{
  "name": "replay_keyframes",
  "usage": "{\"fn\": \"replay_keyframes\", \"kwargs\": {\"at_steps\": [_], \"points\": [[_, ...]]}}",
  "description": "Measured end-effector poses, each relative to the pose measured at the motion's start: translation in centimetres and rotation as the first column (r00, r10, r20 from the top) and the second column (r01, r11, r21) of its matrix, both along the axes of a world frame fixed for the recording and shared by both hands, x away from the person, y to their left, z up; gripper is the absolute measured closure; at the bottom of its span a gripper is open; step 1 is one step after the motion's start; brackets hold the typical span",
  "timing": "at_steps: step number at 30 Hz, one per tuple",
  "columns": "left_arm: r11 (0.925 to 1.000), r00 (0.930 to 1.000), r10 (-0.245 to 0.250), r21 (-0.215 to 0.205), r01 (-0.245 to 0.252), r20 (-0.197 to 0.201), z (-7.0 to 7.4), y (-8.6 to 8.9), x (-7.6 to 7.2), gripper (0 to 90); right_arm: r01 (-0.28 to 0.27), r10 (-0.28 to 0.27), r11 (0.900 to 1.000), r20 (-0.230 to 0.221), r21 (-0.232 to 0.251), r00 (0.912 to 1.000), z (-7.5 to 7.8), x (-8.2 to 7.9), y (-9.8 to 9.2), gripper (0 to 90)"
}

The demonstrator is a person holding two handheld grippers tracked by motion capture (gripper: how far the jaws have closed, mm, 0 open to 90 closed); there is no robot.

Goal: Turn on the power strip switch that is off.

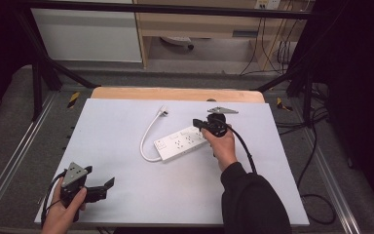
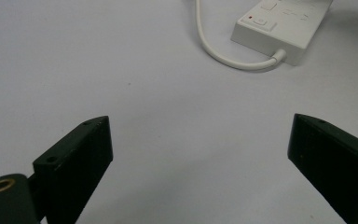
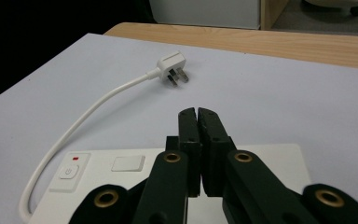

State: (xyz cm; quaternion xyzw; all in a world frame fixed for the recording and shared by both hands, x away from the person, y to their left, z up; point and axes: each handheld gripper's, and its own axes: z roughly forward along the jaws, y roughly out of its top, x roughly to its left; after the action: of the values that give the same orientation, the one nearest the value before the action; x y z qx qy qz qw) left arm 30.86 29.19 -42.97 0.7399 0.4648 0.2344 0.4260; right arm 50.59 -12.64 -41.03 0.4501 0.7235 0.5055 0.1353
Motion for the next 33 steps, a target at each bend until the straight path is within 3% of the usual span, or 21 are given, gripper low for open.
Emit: {"fn": "replay_keyframes", "kwargs": {"at_steps": [20, 33], "points": [[1.0, 1.0, 0.001, 0.002, -0.001, -0.001, 0.0, 0.1, 0.0, 6.5, -0.026, 0.025, 0.999, -0.033, -0.046, 0.9992, -1.8, -0.2, 1.5, 90.0], [1.0, 1.0, -0.001, 0.001, 0.001, -0.002, 0.0, 0.1, 0.0, 6.5, -0.033, 0.03, 0.998, -0.047, -0.048, 0.9984, -2.9, -0.1, 2.7, 90.0]]}}
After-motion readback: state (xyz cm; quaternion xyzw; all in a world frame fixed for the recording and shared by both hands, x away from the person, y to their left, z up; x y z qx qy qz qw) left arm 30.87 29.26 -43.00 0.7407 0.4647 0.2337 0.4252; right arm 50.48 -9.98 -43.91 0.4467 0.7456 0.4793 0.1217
